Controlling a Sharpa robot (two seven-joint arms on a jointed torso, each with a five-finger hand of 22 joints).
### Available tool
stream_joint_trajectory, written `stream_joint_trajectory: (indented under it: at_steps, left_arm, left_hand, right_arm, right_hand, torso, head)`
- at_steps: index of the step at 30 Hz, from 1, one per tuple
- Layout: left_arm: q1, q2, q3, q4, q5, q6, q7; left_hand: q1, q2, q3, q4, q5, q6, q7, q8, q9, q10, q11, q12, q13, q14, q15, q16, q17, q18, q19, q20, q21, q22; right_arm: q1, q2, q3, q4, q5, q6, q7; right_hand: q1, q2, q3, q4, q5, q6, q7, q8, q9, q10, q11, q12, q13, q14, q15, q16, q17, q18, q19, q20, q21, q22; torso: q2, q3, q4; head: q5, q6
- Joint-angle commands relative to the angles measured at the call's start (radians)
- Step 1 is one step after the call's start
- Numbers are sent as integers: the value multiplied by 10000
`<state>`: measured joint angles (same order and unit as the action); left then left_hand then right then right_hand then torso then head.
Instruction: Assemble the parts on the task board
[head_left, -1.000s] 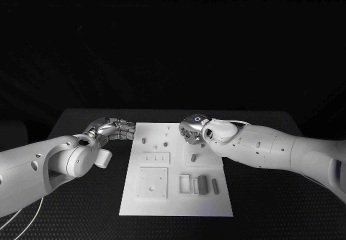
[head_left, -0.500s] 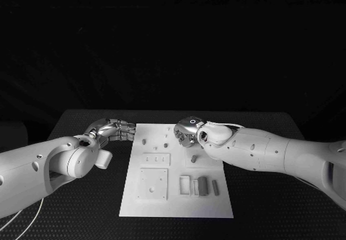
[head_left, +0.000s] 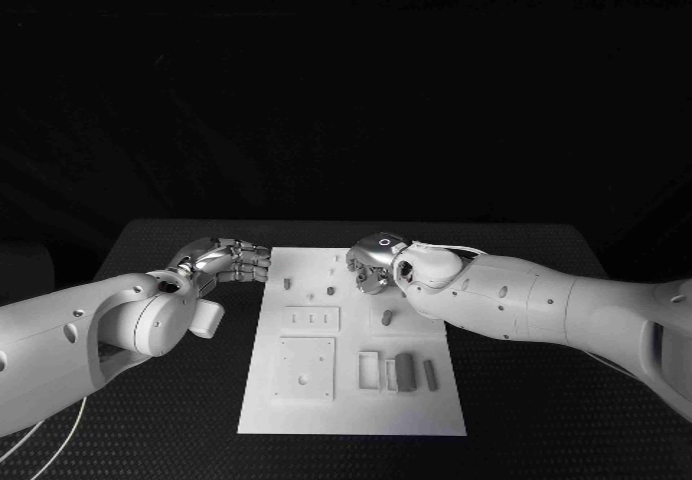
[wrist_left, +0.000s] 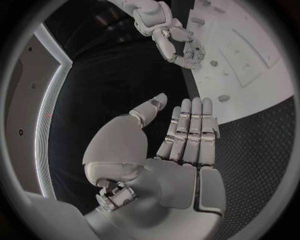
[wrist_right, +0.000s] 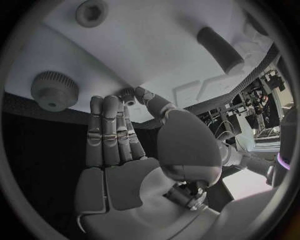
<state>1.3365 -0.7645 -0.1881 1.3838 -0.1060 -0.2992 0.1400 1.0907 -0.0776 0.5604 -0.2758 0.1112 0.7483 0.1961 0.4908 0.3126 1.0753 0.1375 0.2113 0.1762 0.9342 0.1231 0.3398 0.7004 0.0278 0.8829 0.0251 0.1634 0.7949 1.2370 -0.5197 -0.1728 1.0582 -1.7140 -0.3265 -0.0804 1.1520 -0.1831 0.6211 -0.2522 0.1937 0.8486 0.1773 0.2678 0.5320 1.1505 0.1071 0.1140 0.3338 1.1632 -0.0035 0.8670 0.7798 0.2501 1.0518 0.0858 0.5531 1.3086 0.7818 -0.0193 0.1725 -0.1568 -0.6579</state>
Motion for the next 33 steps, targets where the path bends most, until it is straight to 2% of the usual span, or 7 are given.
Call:
stream_joint_trajectory:
  at_steps: [1,22,33]
  left_arm:
    - [12,13,4,16,-32,143,60]
    - [11,-28,0,28,-32,152,61]
    - [11,-11,-1,16,-32,153,68]
  left_hand:
    - [-10,-49,-44,7,-35,-9,3,-52,-17,-55,39,-56,16,31,12,-67,18,110,72,-10,-55,17]
    - [3,-47,-39,0,-33,-8,-4,-55,-16,-59,41,-68,26,34,12,-83,34,111,74,-11,-67,19]
    - [5,-44,-37,1,-33,-3,-8,-54,-14,-59,42,-73,31,35,12,-90,41,110,76,-11,-72,20]
  right_arm:
    - [-44,-64,-28,70,8,300,-102]
    - [-43,-368,-28,418,-220,300,-214]
    - [-45,-245,-28,507,-110,540,-89]
  right_hand:
    - [-41,-92,-13,90,-41,24,-70,-26,-8,-51,10,-31,22,-67,14,66,21,117,-87,9,71,242]
    - [85,-41,-5,109,-41,425,-120,178,79,71,-50,26,165,-27,-43,386,97,117,-30,-70,369,241]
    - [141,394,9,-47,-40,872,-303,357,165,435,-185,181,343,86,-168,678,139,117,35,-140,678,240]
  torso:
    - [3,2,3]
    - [6,-4,-2]
    - [7,-7,2]
  head:
    - [10,-18]
    - [3,-35]
    - [-9,-59]
